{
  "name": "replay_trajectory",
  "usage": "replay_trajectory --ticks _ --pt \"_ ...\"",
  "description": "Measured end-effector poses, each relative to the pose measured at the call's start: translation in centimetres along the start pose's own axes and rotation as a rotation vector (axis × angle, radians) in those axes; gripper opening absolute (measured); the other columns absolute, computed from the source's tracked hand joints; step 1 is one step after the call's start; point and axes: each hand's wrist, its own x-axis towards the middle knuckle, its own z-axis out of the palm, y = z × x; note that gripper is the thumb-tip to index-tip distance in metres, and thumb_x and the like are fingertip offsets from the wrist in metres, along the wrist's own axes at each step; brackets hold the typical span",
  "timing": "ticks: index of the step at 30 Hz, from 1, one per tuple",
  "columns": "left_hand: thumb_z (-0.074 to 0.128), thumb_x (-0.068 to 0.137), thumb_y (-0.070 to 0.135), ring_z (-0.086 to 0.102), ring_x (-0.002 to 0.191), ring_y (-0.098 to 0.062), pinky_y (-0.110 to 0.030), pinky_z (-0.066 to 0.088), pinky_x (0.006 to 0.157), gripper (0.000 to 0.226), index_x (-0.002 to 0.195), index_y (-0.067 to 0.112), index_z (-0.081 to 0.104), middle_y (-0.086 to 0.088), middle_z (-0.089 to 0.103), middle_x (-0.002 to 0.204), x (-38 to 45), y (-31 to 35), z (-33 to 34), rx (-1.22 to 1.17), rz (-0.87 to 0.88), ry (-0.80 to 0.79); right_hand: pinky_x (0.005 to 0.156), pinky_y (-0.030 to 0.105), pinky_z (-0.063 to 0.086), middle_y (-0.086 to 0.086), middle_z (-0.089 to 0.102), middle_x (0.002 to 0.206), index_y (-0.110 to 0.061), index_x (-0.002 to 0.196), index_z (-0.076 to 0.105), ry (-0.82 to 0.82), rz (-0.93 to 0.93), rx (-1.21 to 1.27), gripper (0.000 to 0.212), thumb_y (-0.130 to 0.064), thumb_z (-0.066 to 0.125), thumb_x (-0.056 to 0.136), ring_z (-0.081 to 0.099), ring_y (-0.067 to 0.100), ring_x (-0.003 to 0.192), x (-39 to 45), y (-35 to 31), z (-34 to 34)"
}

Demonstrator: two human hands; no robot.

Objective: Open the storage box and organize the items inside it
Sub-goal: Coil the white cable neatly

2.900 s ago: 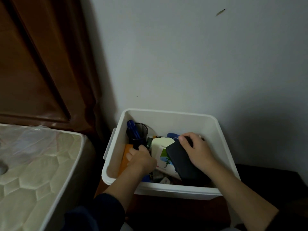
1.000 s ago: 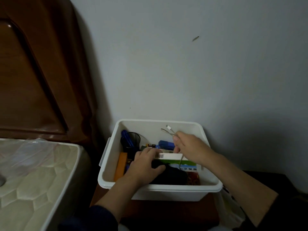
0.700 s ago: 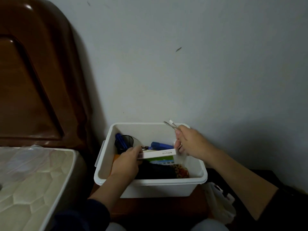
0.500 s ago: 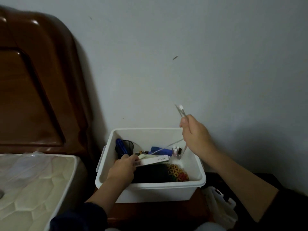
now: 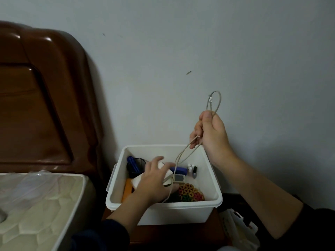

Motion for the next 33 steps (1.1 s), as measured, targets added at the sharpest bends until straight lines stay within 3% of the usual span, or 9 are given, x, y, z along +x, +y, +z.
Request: replay_trajectory --ticks 2,4,7,10,14,18,23,27,33 --pt "0.051 0.104 0.054 0.030 0.145 -0.021 -0.045 0.034 0.118 0.030 0.125 0.040 0.067 0.009 0.039 0.155 -0.1 1.7 -0.5 -0.048 0.026 -0.037 0.043 0.033 0.053 -0.006 0.049 0.059 -0.028 0.092 0.054 0.054 0.000 0.046 0.028 -0.045 0.036 0.105 0.059 0.020 0.048 0.3 -1.0 -0.3" --pt "0.037 0.111 0.047 0.056 0.123 -0.015 -0.039 0.042 0.111 0.046 0.099 0.030 0.078 0.008 0.067 0.126 -0.9 3.1 -1.5 -0.396 -0.038 -0.087 0.044 0.033 0.053 -0.008 0.049 0.059 -0.027 0.092 0.053 0.146 -0.027 0.064 0.028 -0.045 0.036 0.104 0.058 0.020 0.048 0.7 -2.1 -1.1" --pt "0.025 0.111 0.056 0.068 0.115 -0.018 -0.031 0.040 0.112 0.074 0.072 0.018 0.074 -0.001 0.079 0.105 -2.6 5.4 -2.9 -0.801 -0.069 -0.260 0.045 0.033 0.053 -0.009 0.049 0.059 -0.031 0.090 0.053 0.307 -0.065 0.083 0.028 -0.045 0.034 0.105 0.058 0.018 0.047 1.4 -3.7 -2.6" --pt "0.041 0.106 0.063 0.067 0.094 -0.041 -0.042 0.047 0.109 0.065 0.064 0.016 0.058 -0.019 0.069 0.082 -4.4 7.2 -4.2 -0.972 0.019 -0.315 0.044 0.032 0.052 -0.011 0.050 0.057 -0.026 0.093 0.049 0.412 -0.066 0.100 0.027 -0.043 0.031 0.105 0.056 0.017 0.044 1.9 -4.6 -3.9" --pt "0.048 0.107 0.051 0.030 0.052 -0.014 -0.024 0.034 0.051 0.051 0.064 0.024 0.041 0.000 0.033 0.061 -6.4 8.6 -6.2 -1.178 -0.012 -0.172 0.044 0.030 0.053 -0.009 0.056 0.061 -0.023 0.095 0.055 0.407 -0.010 0.003 0.027 -0.039 0.038 0.107 0.058 0.014 0.046 1.5 -5.0 -5.3" --pt "0.047 0.107 0.033 0.021 0.049 -0.009 -0.022 0.020 0.041 0.034 0.074 0.023 0.048 0.003 0.026 0.065 -6.7 9.9 -8.0 -1.619 -0.082 -0.122 0.050 0.032 0.056 0.005 0.064 0.086 -0.017 0.101 0.066 0.286 0.163 -0.117 0.034 -0.041 0.043 0.111 0.060 0.013 0.049 -1.2 -3.8 -6.0" --pt "0.044 0.112 0.021 0.046 0.056 -0.011 -0.023 0.034 0.049 0.029 0.117 0.007 0.070 -0.002 0.058 0.076 -8.5 9.4 -5.8 -1.435 -0.204 0.068 0.052 0.033 0.056 0.013 0.069 0.103 -0.013 0.110 0.070 0.145 0.468 -0.024 0.034 -0.042 0.052 0.109 0.060 0.015 0.050 -7.8 -1.3 -5.5" --pt "0.042 0.113 0.036 0.054 0.058 -0.014 -0.025 0.037 0.048 0.036 0.109 0.024 0.076 -0.004 0.066 0.080 -11.0 8.6 -2.5 -1.400 -0.252 0.007 0.047 0.030 0.047 0.008 0.072 0.090 -0.014 0.118 0.069 0.055 0.674 0.141 0.039 -0.046 0.049 0.109 0.055 0.015 0.049 -14.1 1.1 -3.5" --pt "0.046 0.111 0.041 0.059 0.061 -0.005 -0.017 0.043 0.051 0.028 0.110 0.035 0.074 0.006 0.073 0.081 -12.6 7.5 -0.2 -1.060 -0.316 -0.046 0.050 0.031 0.050 0.018 0.068 0.102 -0.012 0.133 0.065 -0.088 0.811 0.178 0.034 -0.032 0.049 0.112 0.053 0.017 0.055 -18.8 3.2 -1.9"
